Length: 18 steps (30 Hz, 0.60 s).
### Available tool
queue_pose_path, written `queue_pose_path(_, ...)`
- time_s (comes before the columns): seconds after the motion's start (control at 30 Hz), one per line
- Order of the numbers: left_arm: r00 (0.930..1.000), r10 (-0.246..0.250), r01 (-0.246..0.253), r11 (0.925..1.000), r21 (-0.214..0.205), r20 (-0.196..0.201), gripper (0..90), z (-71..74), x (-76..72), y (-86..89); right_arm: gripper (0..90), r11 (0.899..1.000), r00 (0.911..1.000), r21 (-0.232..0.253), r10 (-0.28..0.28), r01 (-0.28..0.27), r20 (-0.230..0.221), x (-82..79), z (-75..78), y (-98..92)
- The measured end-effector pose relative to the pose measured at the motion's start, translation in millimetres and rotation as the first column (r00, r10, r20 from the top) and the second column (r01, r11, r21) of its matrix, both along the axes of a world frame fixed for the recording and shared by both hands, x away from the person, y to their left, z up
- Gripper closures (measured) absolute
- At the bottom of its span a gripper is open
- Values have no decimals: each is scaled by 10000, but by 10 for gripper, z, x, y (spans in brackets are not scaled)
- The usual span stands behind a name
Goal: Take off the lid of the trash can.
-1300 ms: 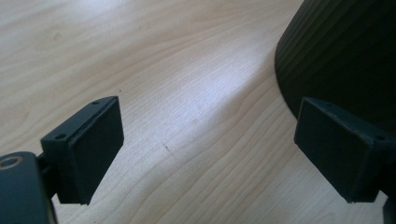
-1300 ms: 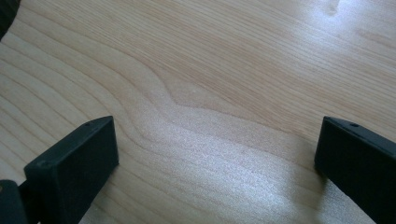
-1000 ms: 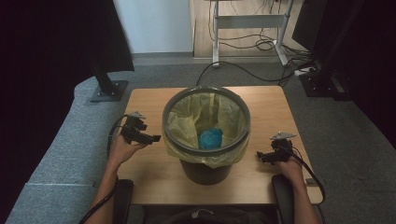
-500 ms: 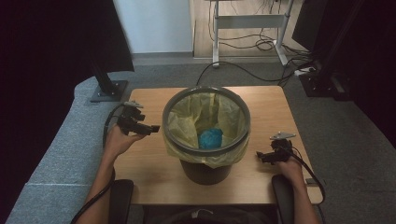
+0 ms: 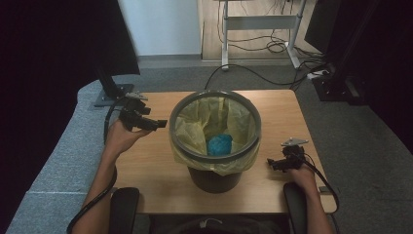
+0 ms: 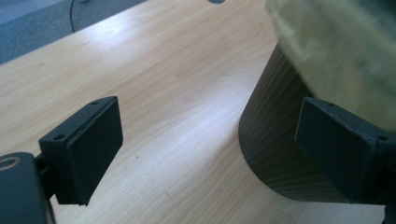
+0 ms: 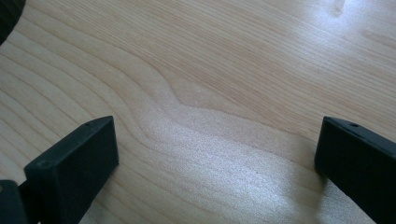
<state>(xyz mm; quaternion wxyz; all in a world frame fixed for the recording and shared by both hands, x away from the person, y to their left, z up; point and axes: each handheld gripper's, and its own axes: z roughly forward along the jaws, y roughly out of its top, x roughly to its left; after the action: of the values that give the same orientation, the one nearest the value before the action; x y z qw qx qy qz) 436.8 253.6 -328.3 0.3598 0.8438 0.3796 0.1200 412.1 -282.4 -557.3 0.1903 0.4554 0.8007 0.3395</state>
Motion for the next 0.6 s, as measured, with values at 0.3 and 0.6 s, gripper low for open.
queue_pose_path(0.3,9994,30,-39,9996,274,341,71,306,35,-107,0,10000,10000,-11,19,-19,1,-1,0,0)
queue_pose_path(0.6,9983,-78,76,10000,32,577,75,583,70,-191,0,10000,10000,-16,46,-46,4,-3,0,3)
